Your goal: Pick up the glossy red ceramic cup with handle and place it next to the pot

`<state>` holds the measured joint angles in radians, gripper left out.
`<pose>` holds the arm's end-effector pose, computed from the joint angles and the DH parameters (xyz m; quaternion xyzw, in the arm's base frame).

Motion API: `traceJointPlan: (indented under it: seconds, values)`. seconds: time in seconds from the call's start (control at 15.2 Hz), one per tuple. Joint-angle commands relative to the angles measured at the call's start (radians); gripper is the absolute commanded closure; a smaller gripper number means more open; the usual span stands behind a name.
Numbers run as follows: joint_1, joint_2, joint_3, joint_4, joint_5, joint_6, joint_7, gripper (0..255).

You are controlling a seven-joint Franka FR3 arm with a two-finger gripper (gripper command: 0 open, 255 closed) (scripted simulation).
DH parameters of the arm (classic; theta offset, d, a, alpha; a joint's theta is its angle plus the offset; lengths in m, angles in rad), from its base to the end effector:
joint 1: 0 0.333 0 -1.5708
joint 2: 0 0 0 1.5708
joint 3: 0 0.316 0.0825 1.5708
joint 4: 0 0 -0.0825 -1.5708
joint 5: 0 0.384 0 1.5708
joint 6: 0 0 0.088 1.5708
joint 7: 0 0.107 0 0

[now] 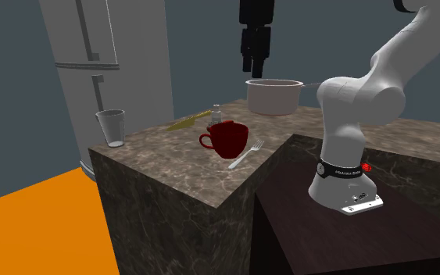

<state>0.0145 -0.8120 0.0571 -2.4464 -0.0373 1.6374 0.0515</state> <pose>0.3037 0.0221 0.5613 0.9992 0.0024 0.0031 0.0392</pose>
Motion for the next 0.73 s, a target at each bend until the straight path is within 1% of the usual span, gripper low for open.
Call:
traceJointPlan:
  seconds: [0.0, 0.33, 0.66]
  values:
    - [0.000, 0.000, 0.000, 0.000, 0.000, 0.000, 0.000, 0]
    - [-0.015, 0.007, -0.039, -0.155, -0.036, 0.168, -0.042, 0]
    - [-0.039, 0.061, -0.081, -0.283, -0.078, 0.355, -0.081, 0]
